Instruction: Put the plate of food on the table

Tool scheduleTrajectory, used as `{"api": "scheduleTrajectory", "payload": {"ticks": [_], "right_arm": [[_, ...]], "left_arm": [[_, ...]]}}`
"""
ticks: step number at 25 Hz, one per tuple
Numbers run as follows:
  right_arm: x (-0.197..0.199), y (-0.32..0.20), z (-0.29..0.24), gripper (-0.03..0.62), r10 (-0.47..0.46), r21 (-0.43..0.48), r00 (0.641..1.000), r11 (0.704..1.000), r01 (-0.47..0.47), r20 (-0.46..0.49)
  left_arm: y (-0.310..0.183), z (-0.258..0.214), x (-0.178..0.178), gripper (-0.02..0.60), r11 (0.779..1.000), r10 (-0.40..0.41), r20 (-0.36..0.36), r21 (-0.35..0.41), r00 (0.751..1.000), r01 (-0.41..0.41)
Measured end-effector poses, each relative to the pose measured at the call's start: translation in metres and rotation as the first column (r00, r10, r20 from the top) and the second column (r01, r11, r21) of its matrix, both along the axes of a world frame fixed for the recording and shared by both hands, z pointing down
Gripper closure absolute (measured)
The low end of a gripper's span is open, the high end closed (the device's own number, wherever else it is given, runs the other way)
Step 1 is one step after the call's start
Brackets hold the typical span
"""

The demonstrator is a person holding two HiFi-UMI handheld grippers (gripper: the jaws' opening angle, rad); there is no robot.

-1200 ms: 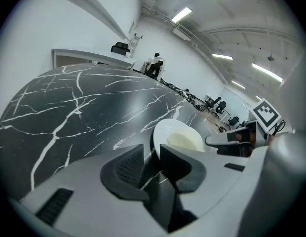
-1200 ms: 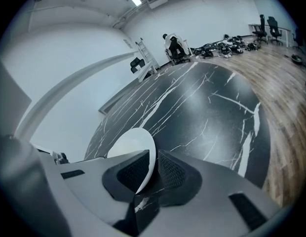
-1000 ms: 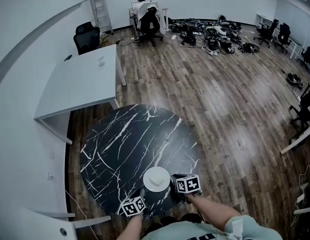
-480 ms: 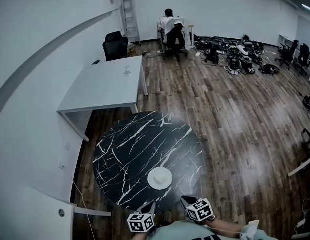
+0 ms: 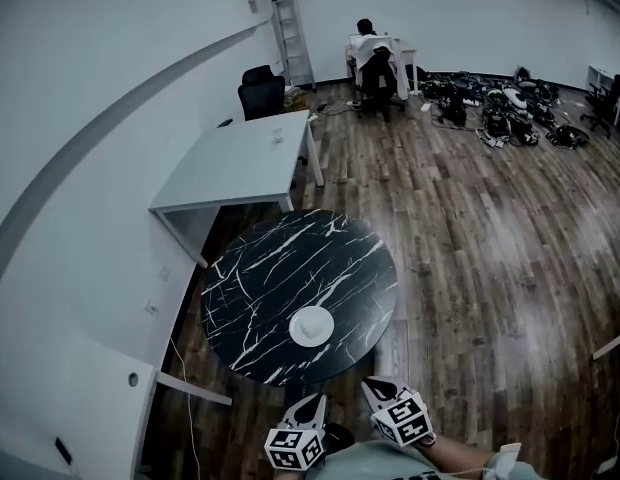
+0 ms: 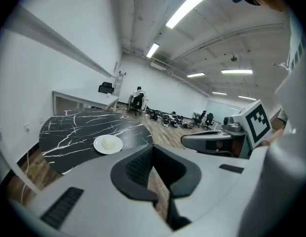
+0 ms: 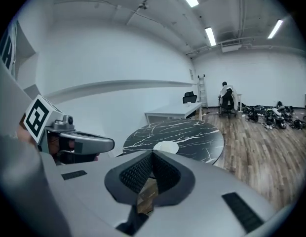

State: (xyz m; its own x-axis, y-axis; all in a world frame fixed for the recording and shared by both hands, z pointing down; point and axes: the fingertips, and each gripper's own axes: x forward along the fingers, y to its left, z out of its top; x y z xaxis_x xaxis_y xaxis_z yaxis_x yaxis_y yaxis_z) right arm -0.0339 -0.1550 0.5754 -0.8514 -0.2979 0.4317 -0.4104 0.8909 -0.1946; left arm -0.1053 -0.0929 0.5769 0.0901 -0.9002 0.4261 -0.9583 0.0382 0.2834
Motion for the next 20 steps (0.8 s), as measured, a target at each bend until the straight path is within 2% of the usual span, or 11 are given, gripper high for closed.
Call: {"api": "scheduleTrajectory", "payload": {"ticks": [6,10,16,20], "right_arm": [[0.039,0.035,-0.017,0.585,-0.015,-0.015,0.999,1.0,0.016,0.04],[0.049,0.052,-0.051,0.585,-0.05,0.057,0.997,0.997,0.047,0.057],[0.034,0.085,-0.101,0.585,-0.062,0.12,0.99,0.992,0.047,0.126],[0.008,0.138,-0.111,0.585,-0.121,0.146,0.987,0.984,0.106,0.102]], "left_arm": [[0.061,-0.019,0.031,0.575,0.995,-0.103,0.065,-0.01,0.993,0.104],[0.079,-0.053,0.035,0.575,0.989,-0.142,0.104,0.06,0.984,0.137],[0.112,-0.088,0.032,0.575,0.981,-0.141,0.124,0.148,0.982,0.122],[0.172,-0.088,0.016,0.575,0.972,-0.203,0.122,0.148,0.972,0.184]]}}
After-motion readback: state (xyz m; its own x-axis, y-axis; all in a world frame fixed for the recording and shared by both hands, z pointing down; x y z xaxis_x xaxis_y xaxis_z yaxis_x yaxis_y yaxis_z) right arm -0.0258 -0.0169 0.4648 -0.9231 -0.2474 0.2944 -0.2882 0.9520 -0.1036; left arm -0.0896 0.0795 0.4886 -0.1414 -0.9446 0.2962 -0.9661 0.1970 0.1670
